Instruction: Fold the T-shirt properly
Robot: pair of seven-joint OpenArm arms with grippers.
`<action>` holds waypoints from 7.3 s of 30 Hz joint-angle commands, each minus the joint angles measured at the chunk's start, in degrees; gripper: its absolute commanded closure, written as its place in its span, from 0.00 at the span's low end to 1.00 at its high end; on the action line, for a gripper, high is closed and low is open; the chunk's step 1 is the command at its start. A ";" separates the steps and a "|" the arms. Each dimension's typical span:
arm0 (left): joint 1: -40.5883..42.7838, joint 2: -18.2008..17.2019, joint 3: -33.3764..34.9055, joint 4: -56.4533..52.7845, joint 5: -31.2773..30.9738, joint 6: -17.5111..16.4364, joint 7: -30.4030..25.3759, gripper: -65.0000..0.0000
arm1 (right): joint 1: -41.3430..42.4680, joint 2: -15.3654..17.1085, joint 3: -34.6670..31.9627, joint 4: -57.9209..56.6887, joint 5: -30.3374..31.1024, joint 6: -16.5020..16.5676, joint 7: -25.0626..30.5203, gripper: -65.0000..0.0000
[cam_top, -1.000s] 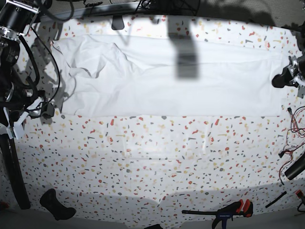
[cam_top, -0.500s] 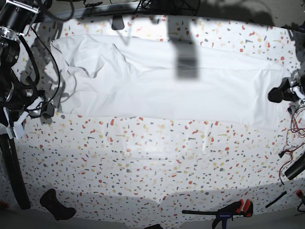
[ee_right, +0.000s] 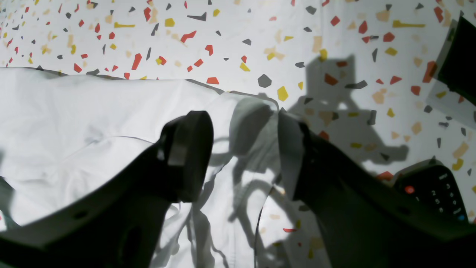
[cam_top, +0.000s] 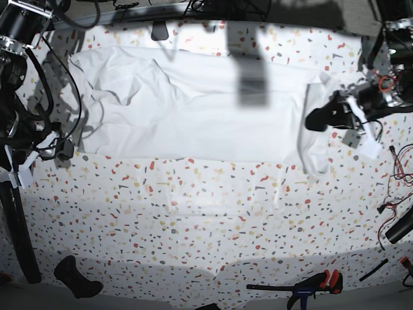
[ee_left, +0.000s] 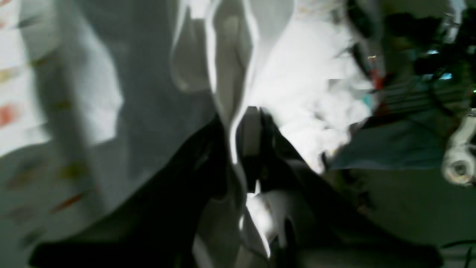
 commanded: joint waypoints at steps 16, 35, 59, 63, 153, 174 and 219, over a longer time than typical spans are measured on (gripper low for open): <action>-0.87 13.92 -0.22 0.98 10.58 -0.24 -3.08 1.00 | 0.98 1.27 0.35 1.07 0.70 0.30 0.96 0.51; -0.87 18.62 4.35 0.98 10.54 -0.46 0.33 1.00 | 1.01 1.27 0.35 1.07 0.68 0.30 1.33 0.51; -0.98 18.58 12.44 0.98 7.15 -0.60 -4.37 0.40 | 0.37 2.05 0.35 1.05 -1.81 0.30 1.14 0.50; -1.03 18.60 12.44 0.98 7.15 -0.60 -4.37 0.40 | -2.25 4.44 0.39 1.05 -2.99 0.30 1.11 0.33; -0.87 14.49 21.62 0.81 41.27 -0.60 -27.21 0.40 | 9.20 -9.42 -24.90 -7.67 35.21 0.30 -13.89 1.00; -3.96 13.66 28.83 1.70 47.34 -0.60 -26.60 0.40 | 14.01 -25.20 -29.57 -7.67 25.68 0.30 -13.89 1.00; 9.62 -6.01 28.98 16.74 67.10 23.58 -29.79 0.40 | 14.93 -32.57 -29.62 -7.69 26.29 0.30 -13.89 1.00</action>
